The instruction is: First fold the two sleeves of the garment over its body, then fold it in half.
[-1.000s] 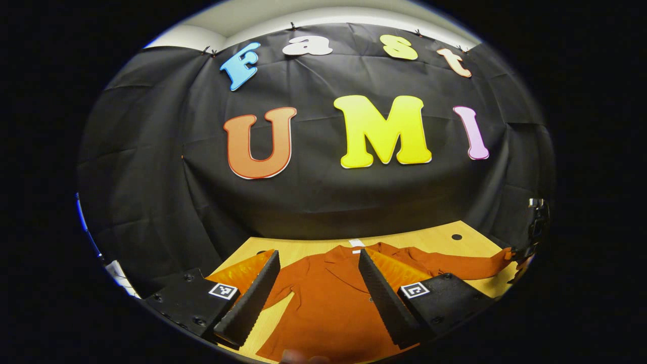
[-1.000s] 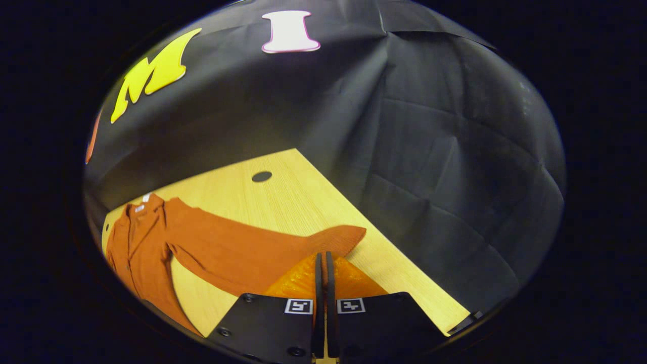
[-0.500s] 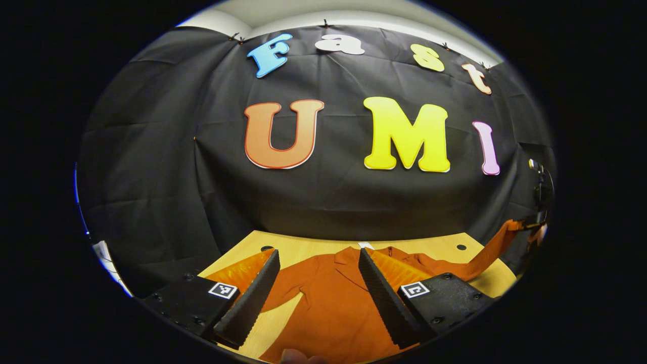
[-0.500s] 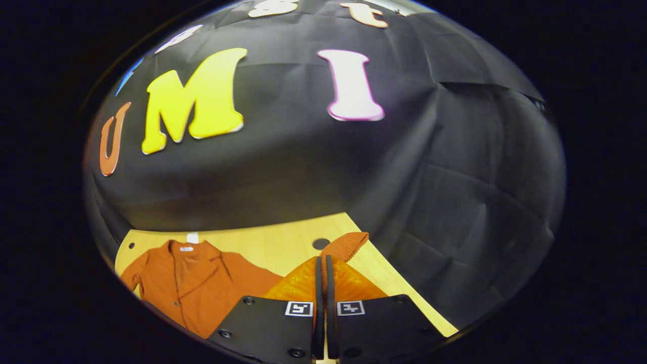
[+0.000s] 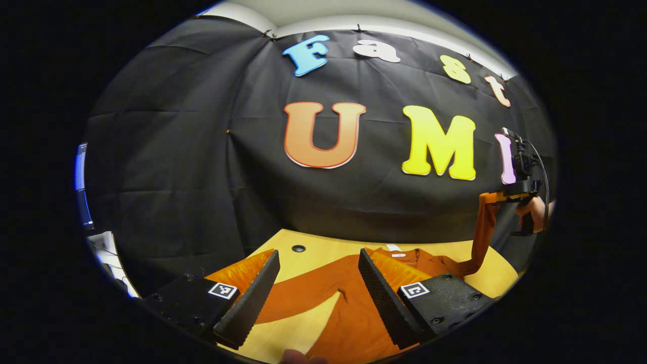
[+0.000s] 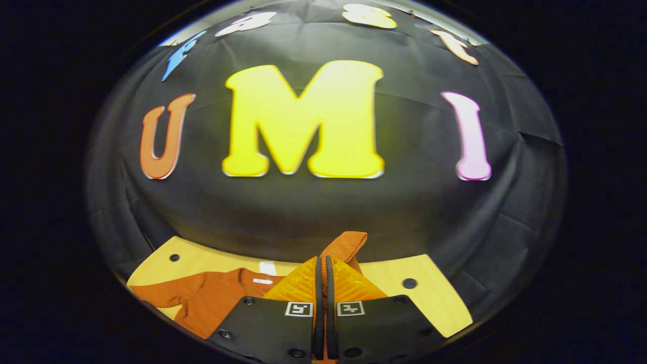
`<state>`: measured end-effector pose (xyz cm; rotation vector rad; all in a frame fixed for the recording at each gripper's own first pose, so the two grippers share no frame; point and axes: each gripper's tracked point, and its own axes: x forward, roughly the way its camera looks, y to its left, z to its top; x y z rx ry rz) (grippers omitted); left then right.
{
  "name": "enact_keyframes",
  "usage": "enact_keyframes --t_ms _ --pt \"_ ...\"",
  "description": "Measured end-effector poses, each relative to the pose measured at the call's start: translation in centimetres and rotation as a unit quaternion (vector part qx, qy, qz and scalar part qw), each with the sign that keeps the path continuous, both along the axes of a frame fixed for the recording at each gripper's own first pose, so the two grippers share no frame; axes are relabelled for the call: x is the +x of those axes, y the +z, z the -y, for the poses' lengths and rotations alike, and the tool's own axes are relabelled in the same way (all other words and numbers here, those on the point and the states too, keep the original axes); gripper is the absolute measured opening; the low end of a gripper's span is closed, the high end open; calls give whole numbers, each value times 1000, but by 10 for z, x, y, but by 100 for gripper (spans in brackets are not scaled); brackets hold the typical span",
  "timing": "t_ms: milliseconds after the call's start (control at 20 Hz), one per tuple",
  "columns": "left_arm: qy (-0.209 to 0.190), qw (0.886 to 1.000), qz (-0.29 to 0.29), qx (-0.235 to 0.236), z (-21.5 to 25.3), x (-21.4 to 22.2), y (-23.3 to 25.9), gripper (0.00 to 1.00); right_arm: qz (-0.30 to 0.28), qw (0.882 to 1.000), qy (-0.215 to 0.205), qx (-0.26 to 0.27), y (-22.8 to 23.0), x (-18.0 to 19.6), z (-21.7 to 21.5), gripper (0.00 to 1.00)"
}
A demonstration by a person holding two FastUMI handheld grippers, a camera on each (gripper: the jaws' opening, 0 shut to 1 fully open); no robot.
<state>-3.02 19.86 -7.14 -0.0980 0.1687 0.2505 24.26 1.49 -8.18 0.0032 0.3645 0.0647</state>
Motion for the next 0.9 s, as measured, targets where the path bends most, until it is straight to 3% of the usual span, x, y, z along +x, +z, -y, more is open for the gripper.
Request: enact_keyframes --t_ms 250,500,700,900 --pt "47 999 -10 -15 -57 -34 -14 100 -30 997 69 0 -64 2 -147 2" --pt "84 996 -23 -12 -101 -71 -23 98 -85 989 120 -18 -158 -15 -259 2" --pt "115 993 -36 -15 -127 -93 -37 98 -128 980 146 -46 -224 -20 -290 3" --pt "138 989 -51 -25 -140 -100 -52 98 -144 979 138 -37 -247 -18 -296 3"
